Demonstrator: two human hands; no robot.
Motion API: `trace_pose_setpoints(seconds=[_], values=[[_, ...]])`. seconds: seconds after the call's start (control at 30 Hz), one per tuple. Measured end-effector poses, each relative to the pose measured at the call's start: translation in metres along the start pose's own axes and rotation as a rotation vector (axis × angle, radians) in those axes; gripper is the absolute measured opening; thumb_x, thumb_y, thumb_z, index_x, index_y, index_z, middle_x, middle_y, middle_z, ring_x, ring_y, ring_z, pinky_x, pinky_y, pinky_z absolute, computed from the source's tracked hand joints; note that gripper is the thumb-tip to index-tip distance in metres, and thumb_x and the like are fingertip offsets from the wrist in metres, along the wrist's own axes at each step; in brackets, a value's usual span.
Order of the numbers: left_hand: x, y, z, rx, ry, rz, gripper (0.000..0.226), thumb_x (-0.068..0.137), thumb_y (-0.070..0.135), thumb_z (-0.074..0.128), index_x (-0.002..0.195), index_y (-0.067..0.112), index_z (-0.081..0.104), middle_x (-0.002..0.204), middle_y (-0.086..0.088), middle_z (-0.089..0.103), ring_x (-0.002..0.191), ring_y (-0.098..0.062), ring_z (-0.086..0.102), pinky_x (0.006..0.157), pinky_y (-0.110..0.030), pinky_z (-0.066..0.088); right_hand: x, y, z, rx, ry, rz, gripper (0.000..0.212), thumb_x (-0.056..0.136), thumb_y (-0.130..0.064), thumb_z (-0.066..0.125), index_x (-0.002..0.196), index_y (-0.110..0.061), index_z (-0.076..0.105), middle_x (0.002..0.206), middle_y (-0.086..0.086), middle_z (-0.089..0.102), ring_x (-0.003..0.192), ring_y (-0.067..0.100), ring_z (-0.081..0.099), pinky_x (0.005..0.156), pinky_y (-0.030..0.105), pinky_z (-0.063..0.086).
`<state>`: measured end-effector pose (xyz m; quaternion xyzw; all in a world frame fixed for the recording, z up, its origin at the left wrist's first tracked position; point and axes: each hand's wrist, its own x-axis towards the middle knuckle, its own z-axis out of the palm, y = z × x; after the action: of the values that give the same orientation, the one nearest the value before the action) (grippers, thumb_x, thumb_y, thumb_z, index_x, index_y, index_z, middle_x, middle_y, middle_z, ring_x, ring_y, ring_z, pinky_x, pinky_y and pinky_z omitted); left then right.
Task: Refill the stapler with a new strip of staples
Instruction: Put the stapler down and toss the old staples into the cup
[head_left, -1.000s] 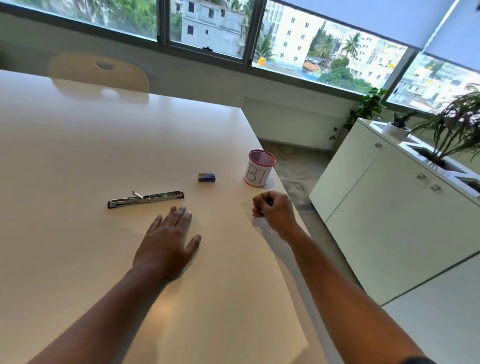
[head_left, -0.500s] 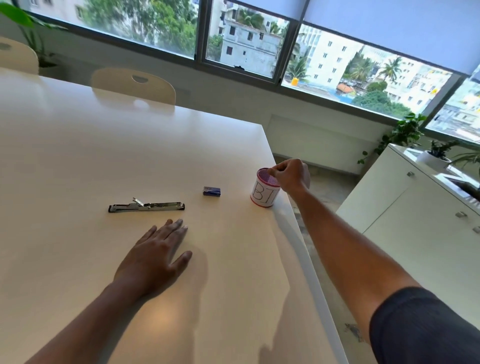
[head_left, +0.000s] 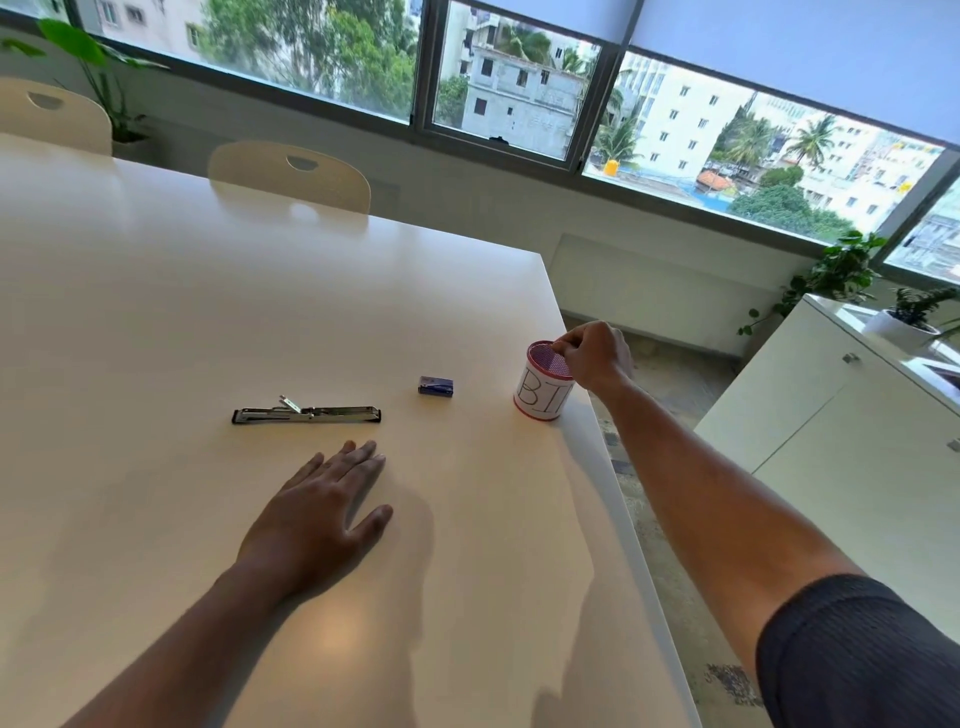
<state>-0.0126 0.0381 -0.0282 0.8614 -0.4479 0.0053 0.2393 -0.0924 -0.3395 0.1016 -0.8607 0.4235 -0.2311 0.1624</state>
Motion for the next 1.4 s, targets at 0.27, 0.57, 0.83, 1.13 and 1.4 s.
trace_pose_setpoints(seconds=[0.27, 0.57, 0.83, 1.13, 1.4], values=[[0.001, -0.001, -0.001, -0.003, -0.001, 0.012, 0.070, 0.095, 0.063, 0.038, 0.159, 0.036, 0.029, 0.168, 0.022, 0.019, 0.155, 0.006, 0.010, 0.125, -0.022, 0.003, -0.006, -0.003, -0.009, 0.004, 0.029, 0.036, 0.013, 0.078, -0.034, 0.090, 0.076, -0.026, 0.080, 0.093, -0.004, 0.080, 0.093, 0.018, 0.071, 0.077, 0.031, 0.056], [0.002, 0.001, -0.004, -0.024, -0.018, 0.021, 0.069, 0.096, 0.060, 0.042, 0.159, 0.033, 0.030, 0.169, 0.018, 0.020, 0.156, 0.002, 0.012, 0.127, -0.024, 0.005, -0.022, -0.001, -0.008, 0.012, 0.059, 0.040, 0.007, 0.080, -0.028, 0.088, 0.081, -0.024, 0.082, 0.090, -0.004, 0.080, 0.090, 0.019, 0.073, 0.073, 0.028, 0.053], [0.005, 0.002, -0.003, -0.019, -0.009, 0.041, 0.074, 0.093, 0.062, 0.038, 0.159, 0.030, 0.033, 0.169, 0.014, 0.024, 0.156, -0.002, 0.017, 0.127, -0.026, 0.007, -0.068, -0.012, 0.009, 0.155, 0.171, -0.055, 0.007, 0.079, -0.027, 0.086, 0.083, -0.024, 0.082, 0.094, -0.002, 0.079, 0.084, 0.016, 0.069, 0.077, 0.030, 0.055], [0.002, -0.002, -0.015, -0.241, 0.081, -0.045, 0.053, 0.098, 0.036, 0.061, 0.146, 0.014, 0.051, 0.156, -0.003, 0.050, 0.148, -0.017, 0.041, 0.121, -0.031, 0.032, -0.164, -0.050, 0.079, 0.299, -0.120, -0.250, 0.011, 0.079, -0.022, 0.089, 0.082, -0.025, 0.079, 0.080, -0.010, 0.075, 0.068, 0.001, 0.067, 0.067, 0.017, 0.051], [-0.001, -0.050, -0.039, -0.160, 0.170, -0.114, 0.050, 0.088, 0.021, 0.073, 0.134, 0.006, 0.058, 0.143, -0.011, 0.052, 0.137, -0.029, 0.048, 0.115, -0.036, 0.038, -0.192, -0.088, 0.121, 0.260, -0.212, -0.256, 0.027, 0.085, -0.031, 0.082, 0.111, -0.027, 0.077, 0.115, -0.004, 0.069, 0.092, 0.009, 0.067, 0.081, 0.029, 0.057]])
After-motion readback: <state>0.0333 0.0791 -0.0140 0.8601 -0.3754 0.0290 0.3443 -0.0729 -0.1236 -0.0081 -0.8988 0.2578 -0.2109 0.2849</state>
